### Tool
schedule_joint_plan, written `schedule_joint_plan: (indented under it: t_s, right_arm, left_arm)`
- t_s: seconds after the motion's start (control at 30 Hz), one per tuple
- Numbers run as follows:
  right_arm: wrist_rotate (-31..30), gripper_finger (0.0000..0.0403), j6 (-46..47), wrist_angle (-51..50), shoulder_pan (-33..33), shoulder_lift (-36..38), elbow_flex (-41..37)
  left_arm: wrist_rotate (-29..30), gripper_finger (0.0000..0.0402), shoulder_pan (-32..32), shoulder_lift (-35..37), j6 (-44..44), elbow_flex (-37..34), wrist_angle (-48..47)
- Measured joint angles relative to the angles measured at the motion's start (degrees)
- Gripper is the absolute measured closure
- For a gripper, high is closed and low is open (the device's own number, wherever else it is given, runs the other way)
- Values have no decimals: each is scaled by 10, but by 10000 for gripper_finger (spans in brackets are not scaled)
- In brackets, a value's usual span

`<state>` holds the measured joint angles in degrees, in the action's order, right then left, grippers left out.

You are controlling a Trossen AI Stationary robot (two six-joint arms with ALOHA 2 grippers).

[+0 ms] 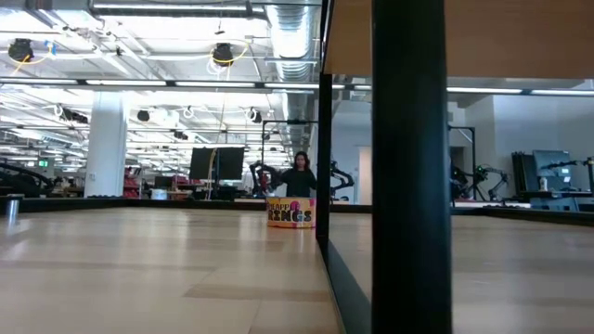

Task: Pick and place cans onto a shelf
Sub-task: Put the canned peas on the shelf

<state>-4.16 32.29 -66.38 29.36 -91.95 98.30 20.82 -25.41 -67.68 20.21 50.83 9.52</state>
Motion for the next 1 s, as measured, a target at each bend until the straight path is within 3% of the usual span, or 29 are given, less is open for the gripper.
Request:
schedule_joint_plan:
  t_s: [0.47, 0.73, 1.0]
  right_arm:
    - [47, 398, 63, -80, 40, 43, 0]
    - [-2, 396, -5, 20, 26, 35, 0]
    - [-1, 397, -58, 17, 3, 10, 1]
  left_arm:
    - [0, 401, 0, 0, 4, 0, -2]
    - [6, 401, 0, 0, 4, 0, -2]
    - [9, 401, 0, 0, 6, 0, -13]
